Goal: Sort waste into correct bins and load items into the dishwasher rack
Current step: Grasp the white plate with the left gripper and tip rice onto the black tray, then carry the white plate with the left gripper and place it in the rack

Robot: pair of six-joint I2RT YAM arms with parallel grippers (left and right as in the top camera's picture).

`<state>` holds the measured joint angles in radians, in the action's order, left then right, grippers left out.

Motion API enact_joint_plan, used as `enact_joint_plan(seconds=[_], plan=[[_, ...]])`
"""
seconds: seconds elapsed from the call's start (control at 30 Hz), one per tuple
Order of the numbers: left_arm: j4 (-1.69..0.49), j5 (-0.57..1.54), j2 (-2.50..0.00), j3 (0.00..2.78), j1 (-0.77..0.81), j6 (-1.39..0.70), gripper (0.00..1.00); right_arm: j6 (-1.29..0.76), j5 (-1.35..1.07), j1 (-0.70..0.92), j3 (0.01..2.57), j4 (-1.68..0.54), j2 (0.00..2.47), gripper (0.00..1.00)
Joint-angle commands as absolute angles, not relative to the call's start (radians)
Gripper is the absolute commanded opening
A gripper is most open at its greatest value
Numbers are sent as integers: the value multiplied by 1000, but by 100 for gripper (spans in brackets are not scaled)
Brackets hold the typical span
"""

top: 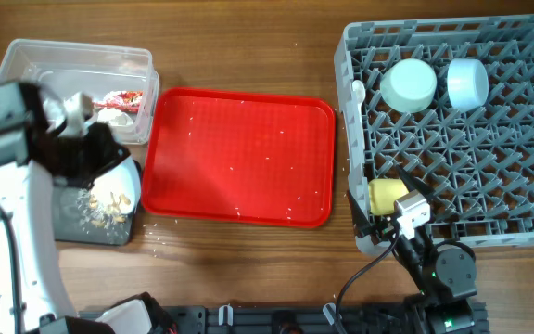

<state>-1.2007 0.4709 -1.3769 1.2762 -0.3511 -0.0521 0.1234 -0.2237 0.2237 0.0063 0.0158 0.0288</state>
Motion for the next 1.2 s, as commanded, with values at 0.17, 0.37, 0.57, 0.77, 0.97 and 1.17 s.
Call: enact_joint_plan(seconds=[0.17, 0.37, 0.57, 0.77, 0.97, 1.17], plan=[[-1218, 822, -1159, 1201, -659, 181, 4, 105, -218, 221, 5, 18, 23, 100], [-1196, 831, -1155, 1160, -643, 180, 4, 105, -218, 221, 5, 18, 23, 100], [-1188, 845, -1150, 1143, -676, 183, 4, 105, -218, 221, 5, 18, 23, 100], [-1176, 906, -1156, 1129, -717, 188, 4, 105, -218, 221, 5, 18, 23, 100], [-1169, 908, -1160, 1126, -703, 222, 4, 105, -218, 221, 5, 18, 23, 100], [-1166, 889, -1159, 1125, -645, 153, 4, 105, -218, 221, 5, 18, 23, 100]])
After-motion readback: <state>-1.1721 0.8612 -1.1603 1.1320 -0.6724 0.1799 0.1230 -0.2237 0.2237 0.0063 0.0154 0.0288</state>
